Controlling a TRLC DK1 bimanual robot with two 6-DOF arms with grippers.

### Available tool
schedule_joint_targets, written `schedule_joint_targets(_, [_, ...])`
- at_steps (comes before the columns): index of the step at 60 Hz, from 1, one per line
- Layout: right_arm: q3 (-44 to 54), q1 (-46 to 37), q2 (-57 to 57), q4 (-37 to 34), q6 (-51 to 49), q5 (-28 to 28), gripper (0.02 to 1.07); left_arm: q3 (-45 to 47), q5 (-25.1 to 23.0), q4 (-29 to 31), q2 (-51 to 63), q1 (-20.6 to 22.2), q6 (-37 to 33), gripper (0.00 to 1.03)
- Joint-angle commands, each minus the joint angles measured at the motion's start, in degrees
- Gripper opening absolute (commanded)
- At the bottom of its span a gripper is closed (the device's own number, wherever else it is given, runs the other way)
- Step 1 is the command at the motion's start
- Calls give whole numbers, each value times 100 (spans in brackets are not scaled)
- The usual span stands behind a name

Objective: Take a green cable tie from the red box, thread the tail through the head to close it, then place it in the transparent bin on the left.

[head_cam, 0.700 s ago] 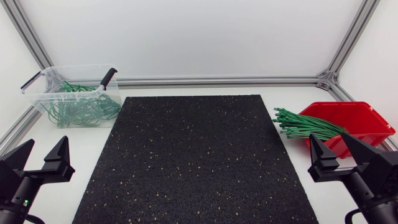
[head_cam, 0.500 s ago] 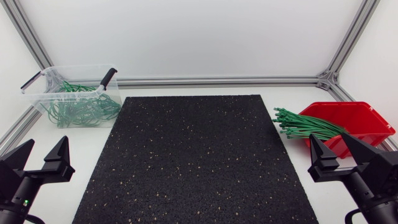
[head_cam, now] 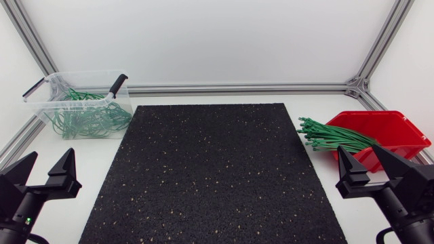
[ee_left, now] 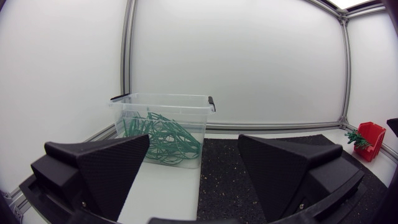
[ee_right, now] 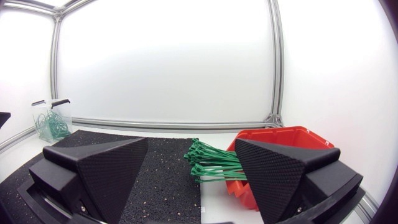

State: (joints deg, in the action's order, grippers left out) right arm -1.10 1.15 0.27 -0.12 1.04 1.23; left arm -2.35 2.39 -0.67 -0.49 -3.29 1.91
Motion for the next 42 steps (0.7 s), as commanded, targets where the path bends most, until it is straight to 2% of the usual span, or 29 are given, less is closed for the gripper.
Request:
schedule_joint_targets(1, [-188, 35, -71, 21, 54, 0, 104, 226, -2, 93, -21, 21, 90, 99])
schedule_joint_targets(18, [-593, -36, -62, -14, 19, 0, 104, 226, -2, 84, -21, 30, 90, 99])
schedule_joint_targets(42, [-1533, 26, 184, -480, 19, 0, 104, 226, -2, 84, -21, 30, 90, 99])
